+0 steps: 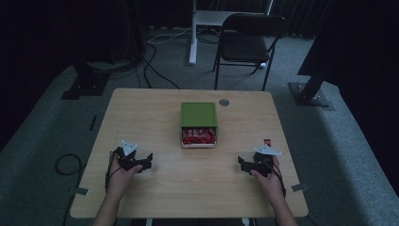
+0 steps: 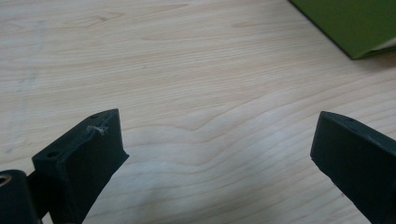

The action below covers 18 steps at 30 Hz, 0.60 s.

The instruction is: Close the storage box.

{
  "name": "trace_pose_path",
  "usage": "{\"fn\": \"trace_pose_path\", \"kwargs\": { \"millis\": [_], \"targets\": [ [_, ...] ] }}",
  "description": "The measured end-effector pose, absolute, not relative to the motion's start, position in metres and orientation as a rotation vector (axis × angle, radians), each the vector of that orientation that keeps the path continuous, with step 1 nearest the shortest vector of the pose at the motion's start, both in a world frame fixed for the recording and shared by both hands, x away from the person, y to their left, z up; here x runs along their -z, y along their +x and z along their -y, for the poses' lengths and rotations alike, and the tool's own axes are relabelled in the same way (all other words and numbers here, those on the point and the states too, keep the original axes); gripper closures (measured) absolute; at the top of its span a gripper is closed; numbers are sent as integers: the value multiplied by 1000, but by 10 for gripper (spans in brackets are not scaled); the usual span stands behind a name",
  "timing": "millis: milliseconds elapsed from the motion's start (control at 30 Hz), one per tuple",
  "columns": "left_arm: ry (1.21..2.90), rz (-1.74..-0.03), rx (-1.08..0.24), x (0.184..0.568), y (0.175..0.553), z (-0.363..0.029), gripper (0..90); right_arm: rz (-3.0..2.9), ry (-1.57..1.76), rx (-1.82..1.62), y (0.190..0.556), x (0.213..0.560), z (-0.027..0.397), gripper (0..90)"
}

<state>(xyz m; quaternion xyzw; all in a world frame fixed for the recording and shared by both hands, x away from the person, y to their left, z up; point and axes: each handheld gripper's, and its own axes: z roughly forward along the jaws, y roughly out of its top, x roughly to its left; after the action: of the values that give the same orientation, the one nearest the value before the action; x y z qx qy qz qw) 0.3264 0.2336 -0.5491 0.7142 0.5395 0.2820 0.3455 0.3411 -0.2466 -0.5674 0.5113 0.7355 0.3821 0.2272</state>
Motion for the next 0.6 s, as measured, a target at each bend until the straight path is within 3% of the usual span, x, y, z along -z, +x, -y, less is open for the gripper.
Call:
{"fn": "trace_pose_path", "kwargs": {
  "millis": [600],
  "targets": [
    [1817, -1629, -774, 562, 316, -250, 33, -2072, 1440, -914, 339, 572, 240, 120]
  ]
}}
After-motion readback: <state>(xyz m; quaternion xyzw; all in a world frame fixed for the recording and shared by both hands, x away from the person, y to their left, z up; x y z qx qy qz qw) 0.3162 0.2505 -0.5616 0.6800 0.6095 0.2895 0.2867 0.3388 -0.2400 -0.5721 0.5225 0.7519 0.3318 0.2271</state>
